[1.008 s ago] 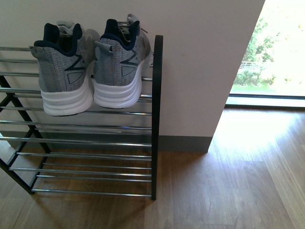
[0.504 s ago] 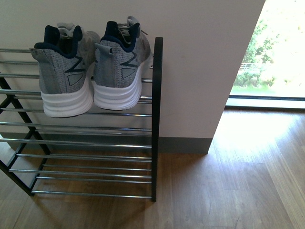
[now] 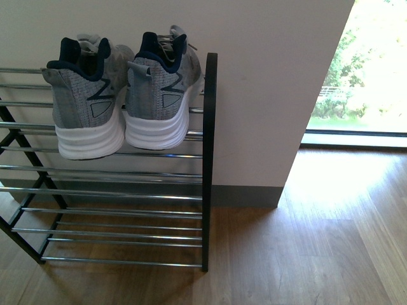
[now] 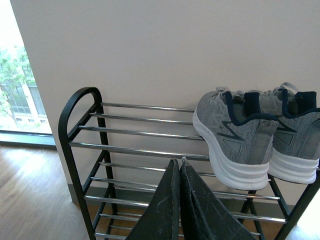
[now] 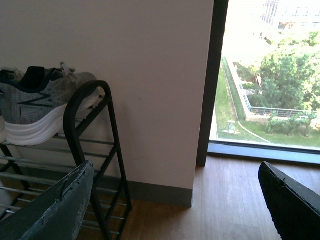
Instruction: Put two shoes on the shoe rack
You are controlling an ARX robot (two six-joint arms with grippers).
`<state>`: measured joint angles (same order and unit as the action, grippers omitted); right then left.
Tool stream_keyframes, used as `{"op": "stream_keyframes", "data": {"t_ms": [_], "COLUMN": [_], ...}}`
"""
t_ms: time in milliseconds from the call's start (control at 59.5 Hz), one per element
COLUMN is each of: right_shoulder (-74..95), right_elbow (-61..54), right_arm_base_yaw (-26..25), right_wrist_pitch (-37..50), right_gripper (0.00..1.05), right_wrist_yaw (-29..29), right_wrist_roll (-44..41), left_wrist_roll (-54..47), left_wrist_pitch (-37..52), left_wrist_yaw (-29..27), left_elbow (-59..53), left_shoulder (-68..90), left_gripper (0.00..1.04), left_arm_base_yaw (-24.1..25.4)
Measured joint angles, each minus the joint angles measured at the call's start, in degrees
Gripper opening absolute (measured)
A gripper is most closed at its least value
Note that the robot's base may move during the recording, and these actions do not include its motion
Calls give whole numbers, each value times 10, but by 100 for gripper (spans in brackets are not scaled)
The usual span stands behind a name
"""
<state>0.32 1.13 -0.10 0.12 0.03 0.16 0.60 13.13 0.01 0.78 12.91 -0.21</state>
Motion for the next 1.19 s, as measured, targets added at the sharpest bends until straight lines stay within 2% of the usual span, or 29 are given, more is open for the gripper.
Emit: {"op": "stream_keyframes", "data": {"t_ms": [218, 353, 722, 857, 1024, 1192], "right_shoulder": [0, 0, 0, 0, 0, 0], "right_elbow": [0, 0, 0, 0, 0, 0], "right_arm_base_yaw": [0, 0, 0, 0, 0, 0], "right_wrist_pitch": [0, 0, 0, 0, 0, 0], "right_gripper": [96, 96, 96, 96, 96, 96], "right_wrist_yaw": [0, 0, 0, 0, 0, 0], "right_wrist_roll": [0, 0, 0, 0, 0, 0], "left_wrist_roll": [0, 0, 0, 0, 0, 0], "left_wrist_pitch": [-29, -126, -131, -131, -131, -131], "left_wrist_yaw": [0, 0, 0, 0, 0, 0], "left_elbow": [0, 0, 0, 0, 0, 0], "left_shoulder": [-27, -110, -120, -120, -120, -120], "left_gripper": [1, 1, 2, 25, 66, 94], "left_arm_base_yaw": [0, 0, 1, 1, 1, 0]}}
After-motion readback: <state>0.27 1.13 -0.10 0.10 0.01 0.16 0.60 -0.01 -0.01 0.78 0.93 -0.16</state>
